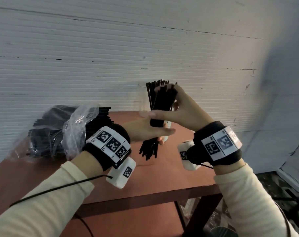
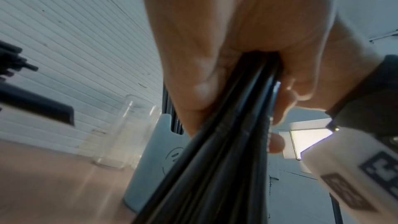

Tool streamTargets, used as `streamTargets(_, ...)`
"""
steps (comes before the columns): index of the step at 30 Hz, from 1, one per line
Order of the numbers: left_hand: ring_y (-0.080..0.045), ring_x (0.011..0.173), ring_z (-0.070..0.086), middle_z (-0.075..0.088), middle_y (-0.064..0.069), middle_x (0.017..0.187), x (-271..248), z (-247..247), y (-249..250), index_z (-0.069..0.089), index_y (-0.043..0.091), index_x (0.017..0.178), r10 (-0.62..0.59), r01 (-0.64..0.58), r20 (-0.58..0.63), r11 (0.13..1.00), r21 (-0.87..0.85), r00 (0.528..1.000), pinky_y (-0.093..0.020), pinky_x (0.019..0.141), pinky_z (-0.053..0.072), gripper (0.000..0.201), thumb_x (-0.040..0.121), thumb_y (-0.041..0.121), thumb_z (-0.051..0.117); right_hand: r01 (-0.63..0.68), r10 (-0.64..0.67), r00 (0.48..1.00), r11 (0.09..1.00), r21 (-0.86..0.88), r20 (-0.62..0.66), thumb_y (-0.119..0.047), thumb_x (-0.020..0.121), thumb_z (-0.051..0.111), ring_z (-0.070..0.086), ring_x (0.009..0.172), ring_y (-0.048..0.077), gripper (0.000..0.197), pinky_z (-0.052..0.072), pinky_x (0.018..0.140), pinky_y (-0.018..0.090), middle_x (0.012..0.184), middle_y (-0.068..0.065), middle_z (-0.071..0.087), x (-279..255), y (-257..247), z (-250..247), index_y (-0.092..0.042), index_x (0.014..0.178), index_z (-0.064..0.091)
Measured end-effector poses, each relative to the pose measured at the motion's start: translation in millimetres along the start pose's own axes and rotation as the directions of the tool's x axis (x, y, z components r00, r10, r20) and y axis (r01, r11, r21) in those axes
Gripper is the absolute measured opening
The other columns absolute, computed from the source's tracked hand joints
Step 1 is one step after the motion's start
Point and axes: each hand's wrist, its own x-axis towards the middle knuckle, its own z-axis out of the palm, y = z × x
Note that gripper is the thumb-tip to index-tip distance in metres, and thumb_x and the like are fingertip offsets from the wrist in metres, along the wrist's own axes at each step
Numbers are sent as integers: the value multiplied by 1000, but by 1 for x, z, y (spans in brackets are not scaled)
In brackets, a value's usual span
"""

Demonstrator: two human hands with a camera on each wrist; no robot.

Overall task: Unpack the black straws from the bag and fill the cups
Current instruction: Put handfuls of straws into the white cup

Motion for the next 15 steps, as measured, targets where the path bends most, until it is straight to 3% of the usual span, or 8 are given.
streamTargets(2,-13,72,63,58,-4,70,-2,1,1,55,6,71,27,-27,98,1000,-8,995,-30,81,52,31,93,27,63,-31,25,983,999,30,181,-43,67,84,58,83,0,49,43,73,13,92,-9,62,-3,2,2,-20,106,64)
streamTargets(4,-14,74,62,60,-6,73,0,2,-2,60,10,72,42,-39,119,999,-29,992,-32,80,50,26,89,28,68,-7,-3,967,999,36,254,-28,74,82,62,77,2,26,47,71,16,78,-8,66,-5,3,6,-13,92,70)
streamTargets(7,-17,75,61,62,-9,79,9,9,-6,64,10,87,26,-28,-23,995,-92,999,-38,80,53,23,82,29,75,47,-49,993,999,19,109,-11,80,74,64,69,12,12,50,64,20,73,7,67,-1,7,5,-1,79,67)
streamTargets(9,-12,87,64,67,-5,98,16,12,-6,58,17,110,-33,10,-184,992,-127,982,-38,87,55,45,75,35,81,41,-40,999,997,61,-9,-8,82,72,60,62,9,14,48,57,19,67,2,62,6,11,-3,-1,75,62)
streamTargets(12,-14,108,57,54,-2,117,31,12,-8,35,23,119,-104,33,-479,988,-153,871,-38,95,51,82,61,40,89,27,4,978,989,145,-207,-10,82,72,52,53,-1,16,41,51,12,58,-12,55,21,18,-24,-7,73,59)
streamTargets(15,-19,126,40,34,-4,133,50,10,-19,20,25,130,-127,68,-626,991,-117,769,-38,107,40,105,55,37,92,20,41,942,984,177,-333,-14,81,72,50,49,-2,17,38,47,11,58,-10,54,39,25,-47,-7,74,58)
